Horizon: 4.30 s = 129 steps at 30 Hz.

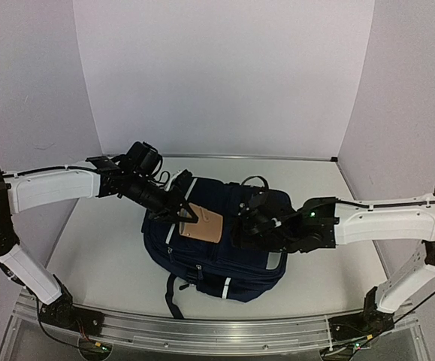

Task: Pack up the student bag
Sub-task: Place the personal item in the student bag.

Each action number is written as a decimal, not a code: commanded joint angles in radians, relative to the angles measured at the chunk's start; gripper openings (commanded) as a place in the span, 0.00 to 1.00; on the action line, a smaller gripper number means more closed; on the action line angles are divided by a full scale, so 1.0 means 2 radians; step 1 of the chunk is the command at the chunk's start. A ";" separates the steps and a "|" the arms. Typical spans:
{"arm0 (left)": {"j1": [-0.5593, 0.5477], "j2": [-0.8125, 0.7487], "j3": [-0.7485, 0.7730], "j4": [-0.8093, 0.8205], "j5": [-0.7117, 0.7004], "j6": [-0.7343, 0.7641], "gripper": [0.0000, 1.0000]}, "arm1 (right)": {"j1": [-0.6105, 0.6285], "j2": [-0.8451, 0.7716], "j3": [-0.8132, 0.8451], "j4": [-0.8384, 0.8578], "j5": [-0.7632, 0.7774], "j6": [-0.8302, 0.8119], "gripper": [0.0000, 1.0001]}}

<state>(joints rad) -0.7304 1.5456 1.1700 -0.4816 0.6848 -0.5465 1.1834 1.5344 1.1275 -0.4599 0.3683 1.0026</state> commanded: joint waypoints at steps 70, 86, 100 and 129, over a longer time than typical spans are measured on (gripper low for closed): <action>0.050 0.026 -0.019 0.100 0.002 -0.027 0.00 | -0.043 0.042 -0.012 0.116 0.037 -0.054 0.00; 0.055 0.043 -0.024 0.166 0.082 -0.068 0.00 | -0.043 0.040 -0.026 0.156 0.011 -0.054 0.00; 0.039 0.102 0.015 0.101 0.034 -0.022 0.00 | -0.044 -0.002 -0.028 0.200 -0.046 -0.066 0.00; -0.011 0.137 0.015 0.182 0.029 -0.092 0.00 | -0.045 -0.009 -0.018 0.248 -0.075 -0.073 0.00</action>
<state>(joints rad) -0.6867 1.7524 1.1644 -0.1761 0.8665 -0.6785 1.0684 1.5684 1.0447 -0.2031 0.3223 0.8669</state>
